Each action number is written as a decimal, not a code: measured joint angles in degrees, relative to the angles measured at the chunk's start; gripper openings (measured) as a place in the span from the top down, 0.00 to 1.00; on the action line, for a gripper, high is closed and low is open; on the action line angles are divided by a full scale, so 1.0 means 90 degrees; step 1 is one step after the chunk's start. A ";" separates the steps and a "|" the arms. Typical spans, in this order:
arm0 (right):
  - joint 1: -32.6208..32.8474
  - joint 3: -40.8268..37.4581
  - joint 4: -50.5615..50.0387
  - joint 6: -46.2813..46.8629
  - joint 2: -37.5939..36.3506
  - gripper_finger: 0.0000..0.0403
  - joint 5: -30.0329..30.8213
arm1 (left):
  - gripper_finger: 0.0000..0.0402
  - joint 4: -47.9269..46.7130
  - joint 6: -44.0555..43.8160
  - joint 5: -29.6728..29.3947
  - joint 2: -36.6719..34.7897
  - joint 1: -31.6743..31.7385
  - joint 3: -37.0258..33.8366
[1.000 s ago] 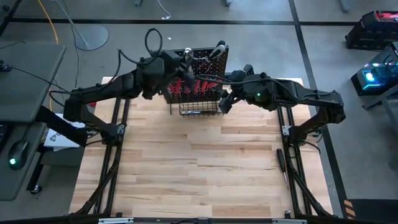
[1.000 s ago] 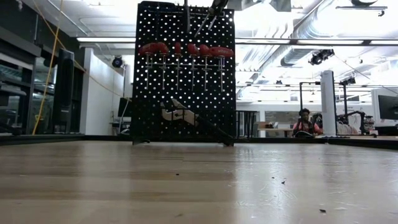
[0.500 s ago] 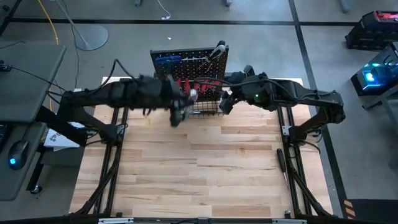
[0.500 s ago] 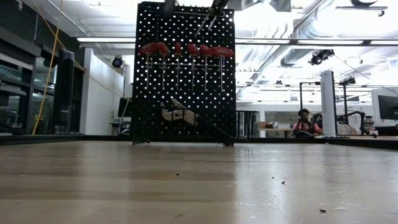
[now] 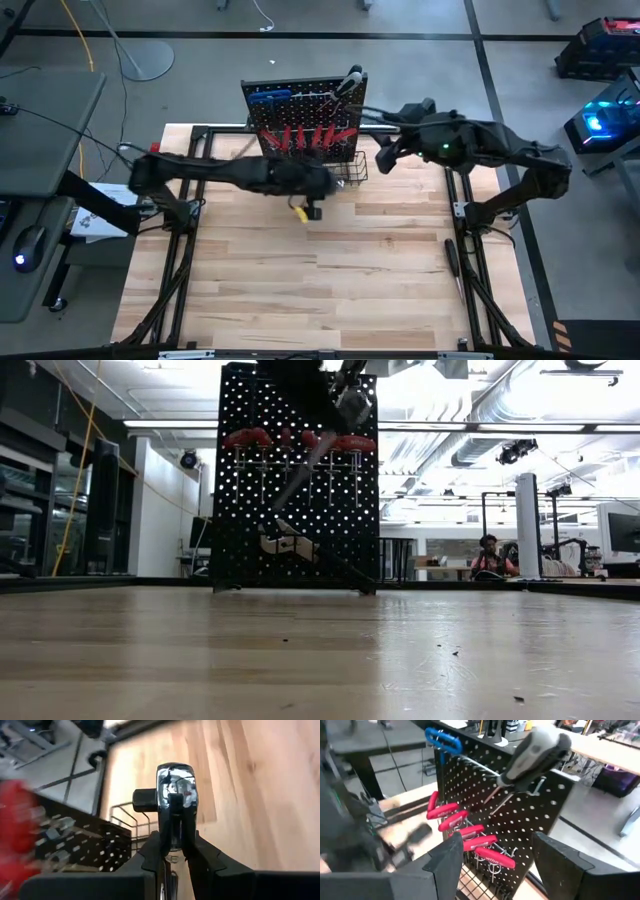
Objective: Hang tools onto peg board
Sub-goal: Put the ratchet wrench into the black wire basket on the peg board, then hang the black screwdriver on the peg board, then return to Home Position
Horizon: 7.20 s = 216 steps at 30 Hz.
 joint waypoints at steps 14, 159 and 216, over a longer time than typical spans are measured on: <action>0.0275 0.0000 -0.0266 0.0476 -0.0185 0.44 0.0000 | 0.87 -0.0187 0.1073 -0.0698 0.1311 0.0175 0.0986; -0.0843 0.3353 0.2412 -0.0827 0.3011 0.77 0.0046 | 0.29 0.2015 -0.3947 -0.1607 -0.5583 -0.1220 -0.2808; -0.1673 0.3342 0.1897 -0.0873 0.3164 0.35 -0.0465 | 0.29 0.2071 -0.4043 -0.2348 -0.5390 -0.1217 -0.2810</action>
